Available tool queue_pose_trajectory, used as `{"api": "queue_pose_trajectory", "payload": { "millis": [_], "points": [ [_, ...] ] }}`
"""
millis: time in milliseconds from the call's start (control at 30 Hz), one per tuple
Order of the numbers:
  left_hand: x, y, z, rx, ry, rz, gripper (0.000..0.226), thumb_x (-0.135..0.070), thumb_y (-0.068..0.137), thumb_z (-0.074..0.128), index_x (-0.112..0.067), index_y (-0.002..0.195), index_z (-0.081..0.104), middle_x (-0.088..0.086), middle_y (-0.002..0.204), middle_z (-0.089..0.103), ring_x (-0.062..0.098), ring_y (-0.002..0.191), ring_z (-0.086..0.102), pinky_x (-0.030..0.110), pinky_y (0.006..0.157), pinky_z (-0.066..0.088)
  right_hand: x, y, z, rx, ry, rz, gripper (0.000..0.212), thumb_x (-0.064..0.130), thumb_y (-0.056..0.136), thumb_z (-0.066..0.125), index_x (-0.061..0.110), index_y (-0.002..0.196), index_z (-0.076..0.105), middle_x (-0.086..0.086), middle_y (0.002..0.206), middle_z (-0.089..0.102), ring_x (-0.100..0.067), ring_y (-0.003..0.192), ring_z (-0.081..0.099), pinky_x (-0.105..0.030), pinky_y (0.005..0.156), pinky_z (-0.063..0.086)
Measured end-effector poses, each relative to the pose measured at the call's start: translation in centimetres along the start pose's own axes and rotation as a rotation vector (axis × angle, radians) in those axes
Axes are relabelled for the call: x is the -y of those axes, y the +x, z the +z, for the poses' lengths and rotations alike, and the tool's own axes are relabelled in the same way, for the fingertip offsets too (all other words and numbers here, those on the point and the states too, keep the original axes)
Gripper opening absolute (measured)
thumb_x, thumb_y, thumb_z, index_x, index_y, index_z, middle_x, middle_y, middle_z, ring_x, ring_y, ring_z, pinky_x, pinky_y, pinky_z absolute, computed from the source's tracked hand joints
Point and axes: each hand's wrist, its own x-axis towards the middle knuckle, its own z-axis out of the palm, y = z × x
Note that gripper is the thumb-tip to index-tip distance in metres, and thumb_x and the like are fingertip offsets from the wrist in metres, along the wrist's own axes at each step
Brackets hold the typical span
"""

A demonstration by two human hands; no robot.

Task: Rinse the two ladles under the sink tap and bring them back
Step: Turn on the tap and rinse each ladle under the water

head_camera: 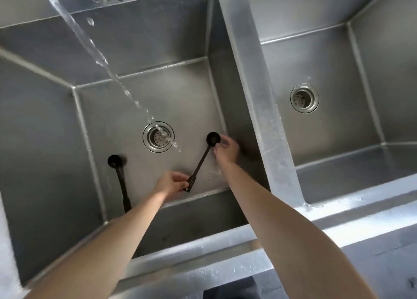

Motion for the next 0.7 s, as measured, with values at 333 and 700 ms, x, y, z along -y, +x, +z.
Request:
{"api": "queue_pose_trajectory", "payload": {
  "millis": [333, 700],
  "points": [
    [0.4, 3.4, 4.8, -0.146, 0.107, -0.064, 0.018, -0.003, 0.079, 0.078, -0.003, 0.098, 0.076, 0.016, 0.094, 0.076, 0.021, 0.084, 0.067, 0.032, 0.084, 0.054, -1.9, 1.3, 0.5, -0.102, -0.195, -0.133, 0.032, 0.003, 0.103, 0.05, 0.009, 0.13, 0.066, -0.016, 0.128, 0.071, -0.032, 0.122, 0.065, -0.038, 0.102, 0.05],
    [-0.2, 3.3, 5.6, -0.165, 0.18, -0.045, 0.016, 0.001, 0.08, 0.071, -0.007, 0.093, 0.075, 0.013, 0.093, 0.078, 0.024, 0.09, 0.073, 0.026, 0.078, 0.051, -2.1, 1.3, 0.6, -0.09, -0.235, -0.132, 0.034, 0.005, 0.104, 0.053, 0.005, 0.137, 0.06, -0.016, 0.136, 0.068, -0.029, 0.13, 0.062, -0.037, 0.109, 0.049]
  ]
}}
